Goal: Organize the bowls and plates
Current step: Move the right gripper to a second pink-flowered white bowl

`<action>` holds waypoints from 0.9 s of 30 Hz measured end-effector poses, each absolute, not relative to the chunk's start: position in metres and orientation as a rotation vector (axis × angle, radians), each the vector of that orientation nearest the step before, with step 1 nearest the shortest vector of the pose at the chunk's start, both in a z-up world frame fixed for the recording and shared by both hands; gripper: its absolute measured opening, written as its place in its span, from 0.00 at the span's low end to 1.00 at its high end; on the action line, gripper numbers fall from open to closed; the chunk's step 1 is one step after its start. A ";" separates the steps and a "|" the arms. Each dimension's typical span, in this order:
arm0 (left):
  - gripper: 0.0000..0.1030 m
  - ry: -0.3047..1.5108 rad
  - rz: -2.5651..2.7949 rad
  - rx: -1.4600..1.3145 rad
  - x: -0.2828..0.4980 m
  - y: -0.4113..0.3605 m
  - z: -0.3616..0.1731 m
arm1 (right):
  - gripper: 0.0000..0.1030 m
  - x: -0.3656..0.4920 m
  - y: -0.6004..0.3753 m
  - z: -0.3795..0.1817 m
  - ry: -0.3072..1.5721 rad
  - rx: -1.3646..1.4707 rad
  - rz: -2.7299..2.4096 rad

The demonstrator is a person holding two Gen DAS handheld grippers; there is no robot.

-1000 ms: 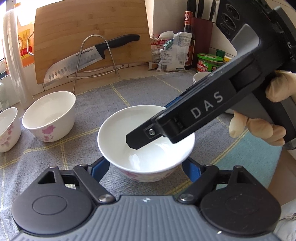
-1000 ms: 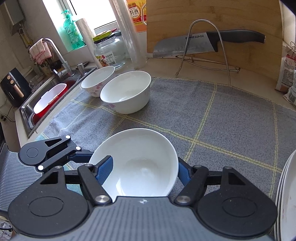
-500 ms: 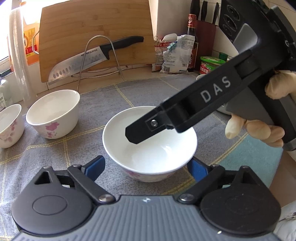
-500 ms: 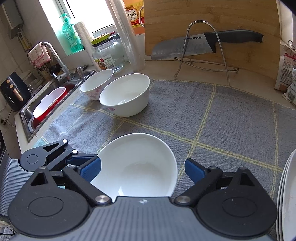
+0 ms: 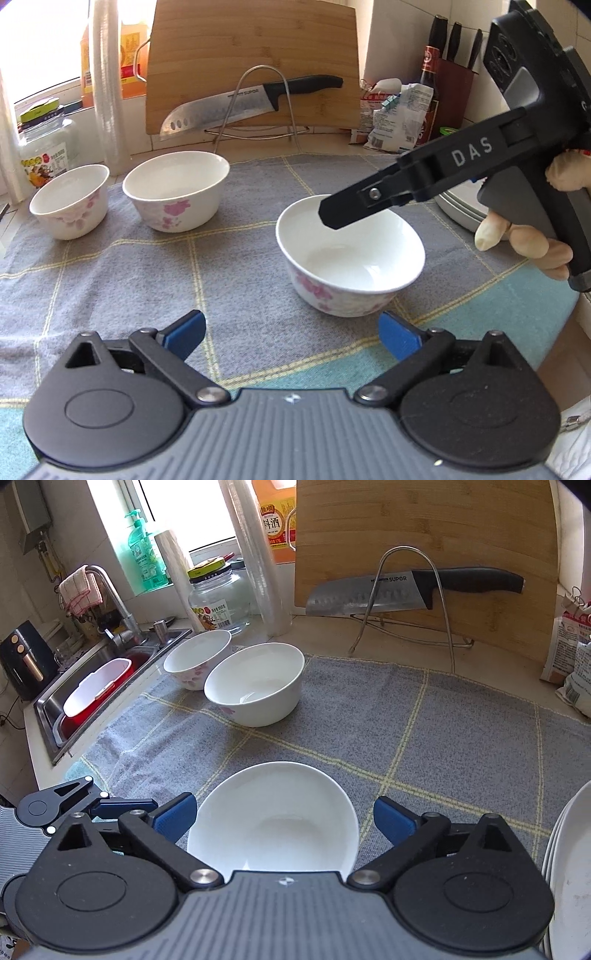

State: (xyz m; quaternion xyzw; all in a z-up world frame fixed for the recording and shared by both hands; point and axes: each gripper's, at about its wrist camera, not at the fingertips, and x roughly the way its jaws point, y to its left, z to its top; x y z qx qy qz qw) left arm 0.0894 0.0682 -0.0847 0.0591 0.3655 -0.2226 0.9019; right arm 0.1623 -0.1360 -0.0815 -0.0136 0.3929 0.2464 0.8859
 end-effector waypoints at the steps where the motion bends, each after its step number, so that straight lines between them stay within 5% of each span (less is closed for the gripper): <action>1: 0.97 0.754 -0.448 0.121 0.089 0.072 -0.084 | 1.00 0.162 -0.134 -0.081 0.811 -0.040 0.509; 27: 0.99 0.679 -0.255 0.190 0.168 0.117 -0.087 | 1.00 0.198 -0.084 -0.073 0.774 -0.196 0.473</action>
